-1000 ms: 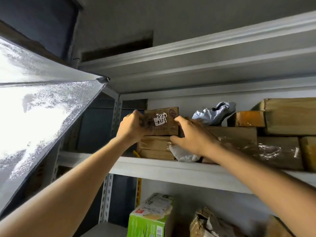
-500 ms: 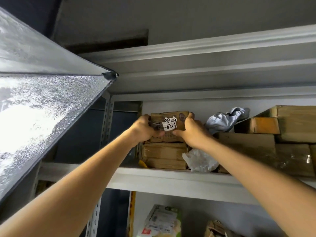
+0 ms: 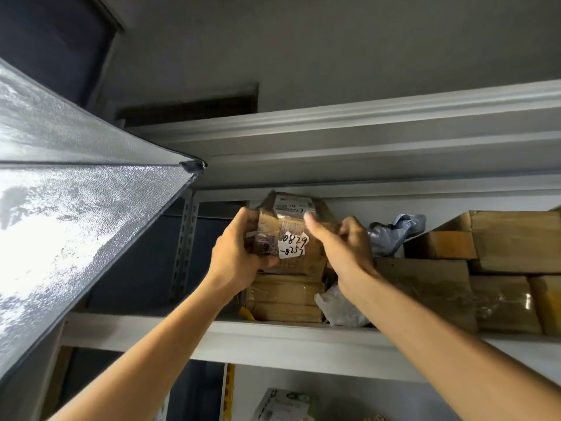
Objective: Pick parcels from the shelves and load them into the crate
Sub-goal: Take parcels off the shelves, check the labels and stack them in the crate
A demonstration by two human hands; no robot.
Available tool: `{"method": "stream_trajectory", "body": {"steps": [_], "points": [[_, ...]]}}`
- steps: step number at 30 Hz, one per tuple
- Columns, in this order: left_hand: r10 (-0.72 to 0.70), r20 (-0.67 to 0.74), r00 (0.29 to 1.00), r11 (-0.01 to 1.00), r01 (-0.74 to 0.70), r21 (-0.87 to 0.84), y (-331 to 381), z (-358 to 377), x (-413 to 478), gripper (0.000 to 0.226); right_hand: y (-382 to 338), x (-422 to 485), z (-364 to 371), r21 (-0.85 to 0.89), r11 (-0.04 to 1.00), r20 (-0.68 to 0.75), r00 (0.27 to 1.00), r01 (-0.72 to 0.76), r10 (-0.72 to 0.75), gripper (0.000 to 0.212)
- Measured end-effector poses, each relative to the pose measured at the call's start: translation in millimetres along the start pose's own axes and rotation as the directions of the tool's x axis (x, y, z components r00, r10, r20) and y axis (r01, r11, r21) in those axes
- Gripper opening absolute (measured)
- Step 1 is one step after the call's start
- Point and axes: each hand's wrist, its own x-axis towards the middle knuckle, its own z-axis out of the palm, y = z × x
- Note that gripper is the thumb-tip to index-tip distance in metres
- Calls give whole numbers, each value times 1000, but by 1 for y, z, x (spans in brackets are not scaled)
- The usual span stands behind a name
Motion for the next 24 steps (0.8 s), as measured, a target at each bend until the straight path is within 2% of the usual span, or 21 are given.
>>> {"method": "stream_trajectory", "body": {"steps": [2, 6, 11, 13, 17, 19, 22, 24], "points": [[29, -10, 1000, 996, -30, -82, 6, -3, -5, 57, -6, -5, -1, 158, 986, -42, 998, -49, 56, 45], [27, 3, 1000, 945, -24, -327, 24, -2, -19, 39, -15, -15, -8, 312, 945, -21, 993, -102, 114, 35], [39, -39, 998, 872, -53, -486, 40, 1, -35, 38, -5, -35, -21, 285, 954, 53, 995, -97, 85, 53], [52, -65, 997, 872, -77, -484, 41, 4, -40, 36, -4, -39, -25, 321, 944, 61, 997, -71, 54, 60], [83, -137, 987, 907, -132, -399, 46, 9, -48, 30, -8, -41, -36, 299, 954, 91, 996, -14, -14, 57], [19, -207, 978, 941, -88, -326, 49, 13, -52, 37, -12, -42, -43, 287, 957, 124, 990, 32, -70, 50], [-12, -386, 922, 994, -31, -105, 51, 17, -55, 50, -19, -43, -51, 292, 951, 161, 976, 98, -150, 42], [-2, -365, 931, 988, -55, -145, 57, 17, -56, 52, -23, -42, -57, 304, 943, 178, 965, 133, -194, 37]]}}
